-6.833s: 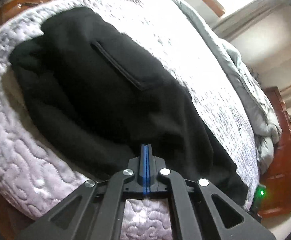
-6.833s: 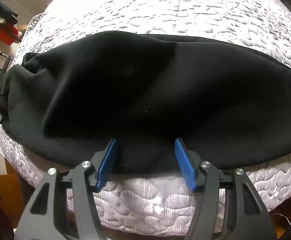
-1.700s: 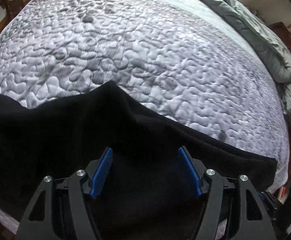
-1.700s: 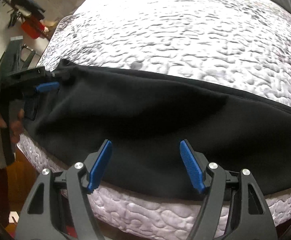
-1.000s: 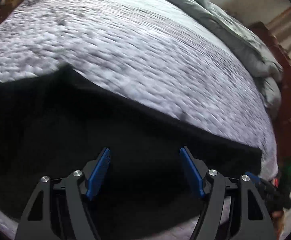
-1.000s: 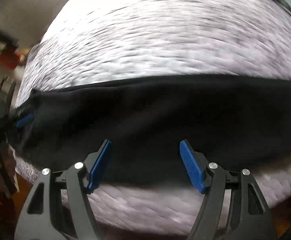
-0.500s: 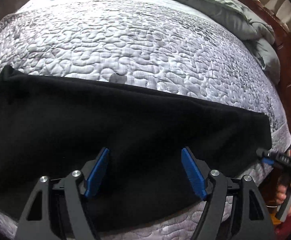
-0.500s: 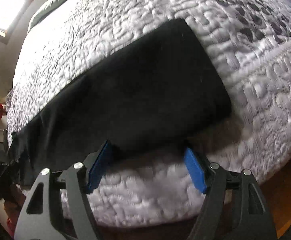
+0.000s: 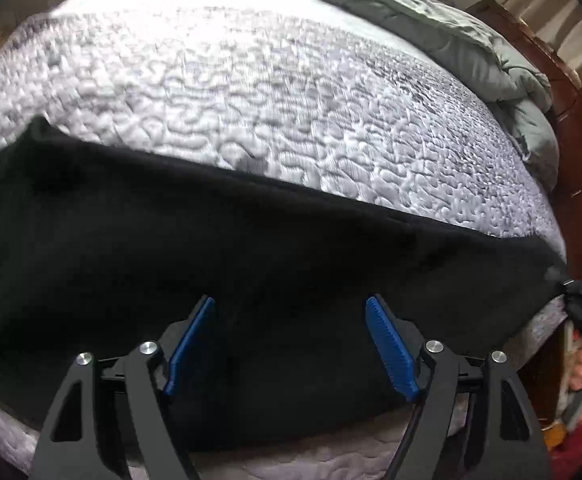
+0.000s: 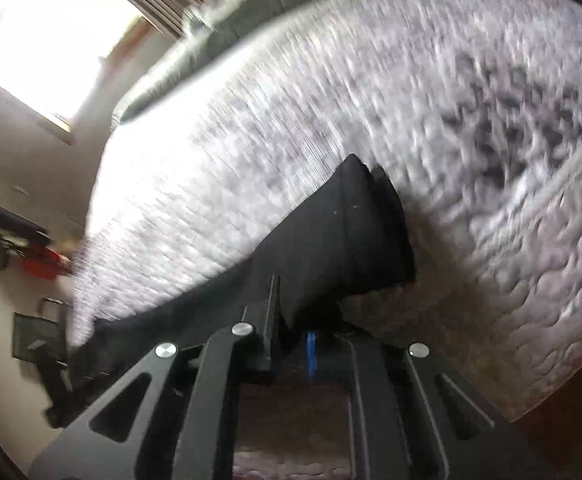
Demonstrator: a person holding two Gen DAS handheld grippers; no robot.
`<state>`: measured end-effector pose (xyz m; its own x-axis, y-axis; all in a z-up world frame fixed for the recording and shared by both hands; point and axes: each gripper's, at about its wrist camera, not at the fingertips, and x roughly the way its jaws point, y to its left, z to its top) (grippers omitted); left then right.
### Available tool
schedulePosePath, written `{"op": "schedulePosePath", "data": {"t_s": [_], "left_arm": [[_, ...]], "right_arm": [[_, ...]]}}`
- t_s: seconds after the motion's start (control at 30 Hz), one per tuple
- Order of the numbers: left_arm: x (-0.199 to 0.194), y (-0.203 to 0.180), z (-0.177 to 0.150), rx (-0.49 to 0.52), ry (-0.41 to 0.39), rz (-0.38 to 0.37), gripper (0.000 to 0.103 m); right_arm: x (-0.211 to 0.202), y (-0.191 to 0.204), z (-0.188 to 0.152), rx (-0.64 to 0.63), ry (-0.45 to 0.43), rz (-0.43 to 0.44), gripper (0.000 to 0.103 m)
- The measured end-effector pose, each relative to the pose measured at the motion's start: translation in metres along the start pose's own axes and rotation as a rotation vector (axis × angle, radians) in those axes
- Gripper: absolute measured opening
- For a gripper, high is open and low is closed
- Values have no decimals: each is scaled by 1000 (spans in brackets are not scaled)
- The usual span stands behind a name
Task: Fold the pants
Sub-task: 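Grasp the folded edge of the pants with the right tool and lift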
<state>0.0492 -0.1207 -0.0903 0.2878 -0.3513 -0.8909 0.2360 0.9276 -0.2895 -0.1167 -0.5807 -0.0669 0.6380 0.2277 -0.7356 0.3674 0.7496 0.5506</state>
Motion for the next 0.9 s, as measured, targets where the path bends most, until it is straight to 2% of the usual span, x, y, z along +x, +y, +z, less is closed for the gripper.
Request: {"op": "schedulePosePath", "data": {"t_s": [0.03,0.1,0.2,0.23,0.3,0.37,0.43,0.47,0.5,0.53,0.63,0.77,0.9], "left_arm": [[1,3,0,3,-9,24,81],[9,15,0,-21,-6,63,82],[26,24,-1,20,9,81,82],[26,22,-1,47,4,93,82],[18,16,-1,58,-3,93,82],[5,16,0,41,-41,43,82],[3,15,3,81,-77,83,83],[15,20,5,92,-59,118,83],[27,26,7,80,-18,116,83],[32,30,7,77,-13,105,82],[17,29,10,65,-35,71,82],[-7,51,9,-35,-42,5,84],[-24,76,4,-85,-44,20,84]], "right_arm": [[-6,-2,0,8,-17,-12,8],[2,-12,-4,19,10,-65,8],[49,-47,-17,102,148,-157,8],[58,-50,-21,117,160,-167,8],[56,-54,-30,131,132,-153,8],[48,-48,-30,111,114,-159,8],[46,-43,-30,73,108,-181,8],[50,-41,-26,73,114,-193,9],[55,-41,-26,83,127,-207,9],[57,-43,-26,107,134,-213,9],[50,-27,-22,75,100,-227,9],[29,11,-19,-21,41,-234,9],[18,59,-20,-131,-5,-192,9]]}}
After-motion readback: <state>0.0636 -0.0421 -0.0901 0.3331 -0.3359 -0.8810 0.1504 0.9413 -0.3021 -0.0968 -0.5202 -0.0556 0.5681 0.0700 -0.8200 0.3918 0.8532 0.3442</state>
